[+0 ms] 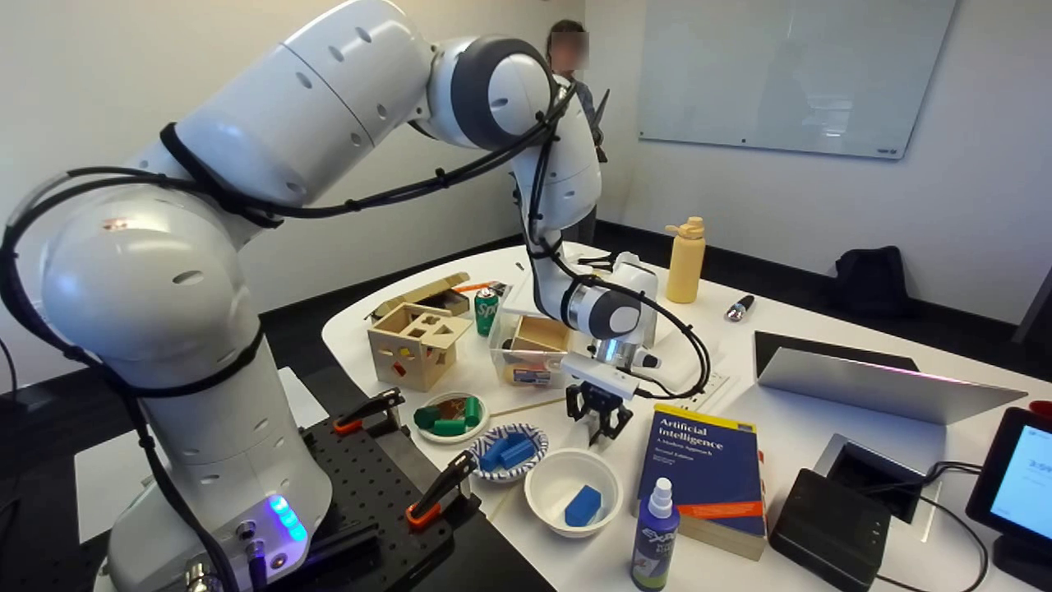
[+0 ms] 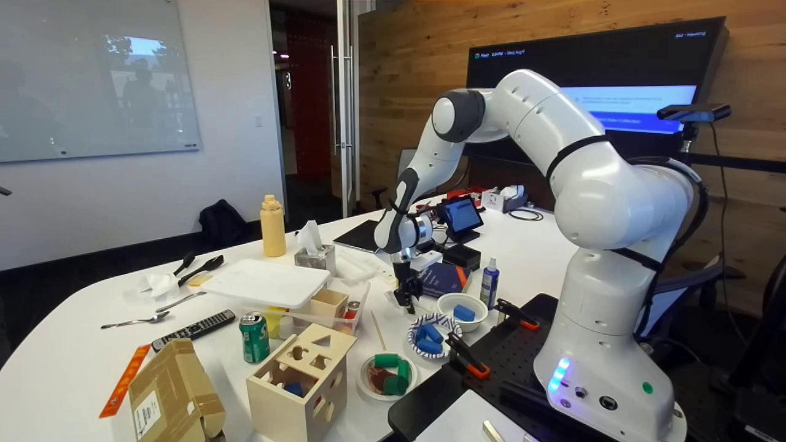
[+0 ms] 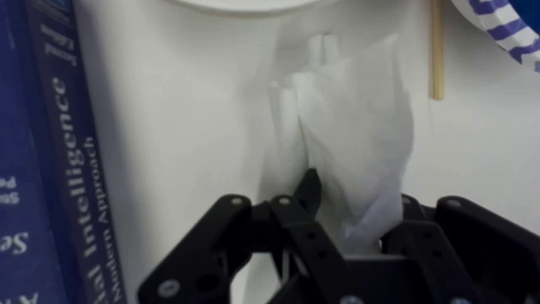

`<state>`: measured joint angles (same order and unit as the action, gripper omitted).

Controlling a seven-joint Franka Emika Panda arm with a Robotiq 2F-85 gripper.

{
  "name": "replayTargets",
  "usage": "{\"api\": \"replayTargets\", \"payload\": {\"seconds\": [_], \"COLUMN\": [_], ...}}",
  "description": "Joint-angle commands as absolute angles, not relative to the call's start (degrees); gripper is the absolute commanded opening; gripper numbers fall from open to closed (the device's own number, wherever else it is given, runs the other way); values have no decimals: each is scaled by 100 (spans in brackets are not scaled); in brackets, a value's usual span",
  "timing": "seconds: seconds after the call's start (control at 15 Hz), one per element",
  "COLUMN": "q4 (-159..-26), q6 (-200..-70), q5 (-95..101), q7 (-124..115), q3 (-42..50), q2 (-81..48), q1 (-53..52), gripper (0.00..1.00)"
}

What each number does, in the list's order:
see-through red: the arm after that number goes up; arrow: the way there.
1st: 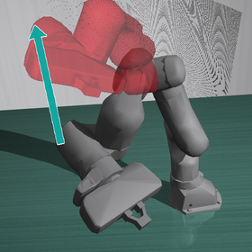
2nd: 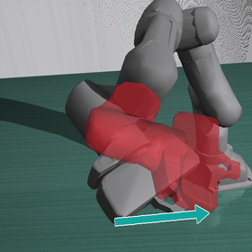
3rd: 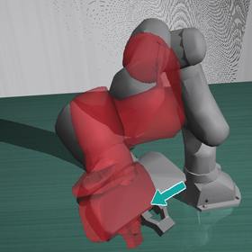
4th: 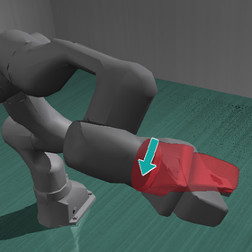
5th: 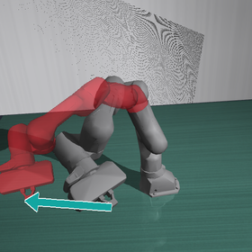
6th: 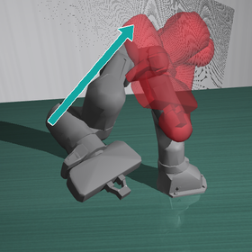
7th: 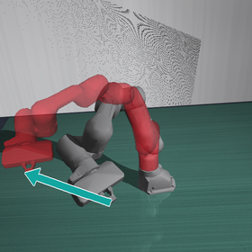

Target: Use the white napkin to wipe the top of the blue box.

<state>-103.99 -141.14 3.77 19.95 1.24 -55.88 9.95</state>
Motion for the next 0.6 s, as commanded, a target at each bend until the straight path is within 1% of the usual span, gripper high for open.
{"api": "replayTargets", "payload": {"seconds": [0.0,0.07,0.13,0.53], "q4": [-10439,-10473,-10532,-10931], "q6": [-14084,-14028,-14019,-13777], "q5": [389,354,340,95], "q7": [1860,1880,1881,1974], "q3": [73,42,40,-98], "q2": [-5504,-5423,-5326,-4356], "q1": [1043,1078,1098,1388], "gripper": [0,0,3,3]}}
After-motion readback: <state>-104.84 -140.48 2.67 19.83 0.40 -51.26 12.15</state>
